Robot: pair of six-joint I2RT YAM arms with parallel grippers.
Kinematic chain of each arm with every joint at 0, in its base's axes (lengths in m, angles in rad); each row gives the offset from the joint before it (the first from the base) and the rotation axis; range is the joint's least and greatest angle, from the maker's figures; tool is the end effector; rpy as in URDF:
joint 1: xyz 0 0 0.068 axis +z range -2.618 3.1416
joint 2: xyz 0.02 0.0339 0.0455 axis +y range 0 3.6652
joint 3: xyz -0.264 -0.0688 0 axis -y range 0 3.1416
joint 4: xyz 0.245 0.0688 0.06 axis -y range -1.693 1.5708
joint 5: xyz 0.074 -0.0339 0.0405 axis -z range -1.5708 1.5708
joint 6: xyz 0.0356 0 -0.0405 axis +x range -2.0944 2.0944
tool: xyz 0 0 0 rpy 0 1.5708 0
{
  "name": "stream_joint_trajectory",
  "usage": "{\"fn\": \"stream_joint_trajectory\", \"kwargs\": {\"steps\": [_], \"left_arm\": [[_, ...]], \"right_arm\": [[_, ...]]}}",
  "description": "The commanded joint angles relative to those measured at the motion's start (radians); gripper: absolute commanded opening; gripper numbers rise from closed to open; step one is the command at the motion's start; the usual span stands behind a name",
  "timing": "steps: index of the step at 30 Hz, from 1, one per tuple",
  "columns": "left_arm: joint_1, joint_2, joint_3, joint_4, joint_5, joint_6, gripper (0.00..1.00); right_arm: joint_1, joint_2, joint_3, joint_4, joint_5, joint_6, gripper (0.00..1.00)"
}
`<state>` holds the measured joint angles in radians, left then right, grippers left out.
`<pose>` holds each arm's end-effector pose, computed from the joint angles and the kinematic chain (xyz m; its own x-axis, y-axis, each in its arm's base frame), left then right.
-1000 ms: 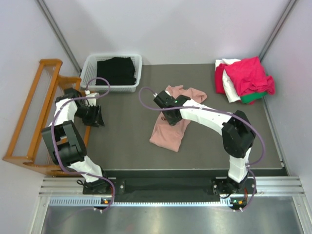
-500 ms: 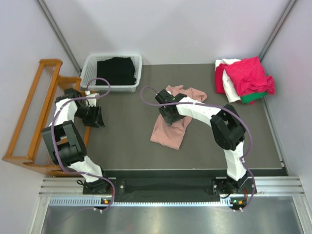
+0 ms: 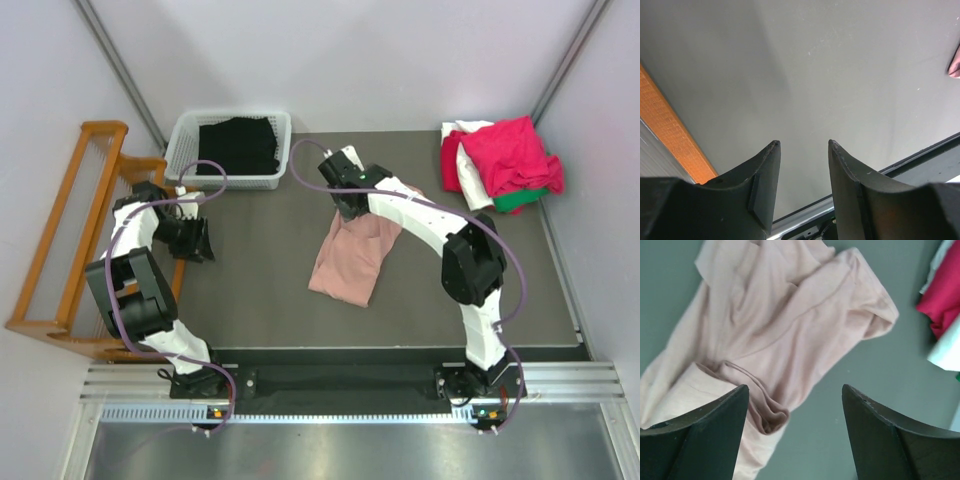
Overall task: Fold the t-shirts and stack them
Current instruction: Fold the tshirt
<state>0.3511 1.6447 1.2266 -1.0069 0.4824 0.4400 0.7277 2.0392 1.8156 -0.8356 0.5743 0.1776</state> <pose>0.2903 0.0887 0.2277 -0.9434 0.0563 -0.3269 0.1773 0.9185 -0.3534 0.3431 0.2797 0.2627 -0.7044 -0.4289 -0.5656 -0.2392 0.8936 -0.3797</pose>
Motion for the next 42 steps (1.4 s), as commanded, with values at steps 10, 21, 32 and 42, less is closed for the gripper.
{"fn": "stream_joint_trajectory", "kwargs": {"steps": [10,21,32,42], "left_arm": [[0.002,-0.037,0.031,-0.041,0.038,0.006,0.49],[-0.020,-0.040,0.044,-0.042,0.007,0.006,0.50],[-0.058,-0.066,0.097,-0.113,0.019,0.029,0.50],[-0.184,-0.115,0.102,-0.134,0.002,-0.001,0.51]], "right_arm": [[0.156,-0.300,-0.363,0.056,-0.215,0.174,0.72],[0.139,-0.257,-0.461,0.145,-0.289,0.188,0.72],[-0.070,-0.148,-0.487,0.244,-0.321,0.165,0.72],[-0.076,-0.166,-0.430,0.169,-0.186,0.131,0.72]]}}
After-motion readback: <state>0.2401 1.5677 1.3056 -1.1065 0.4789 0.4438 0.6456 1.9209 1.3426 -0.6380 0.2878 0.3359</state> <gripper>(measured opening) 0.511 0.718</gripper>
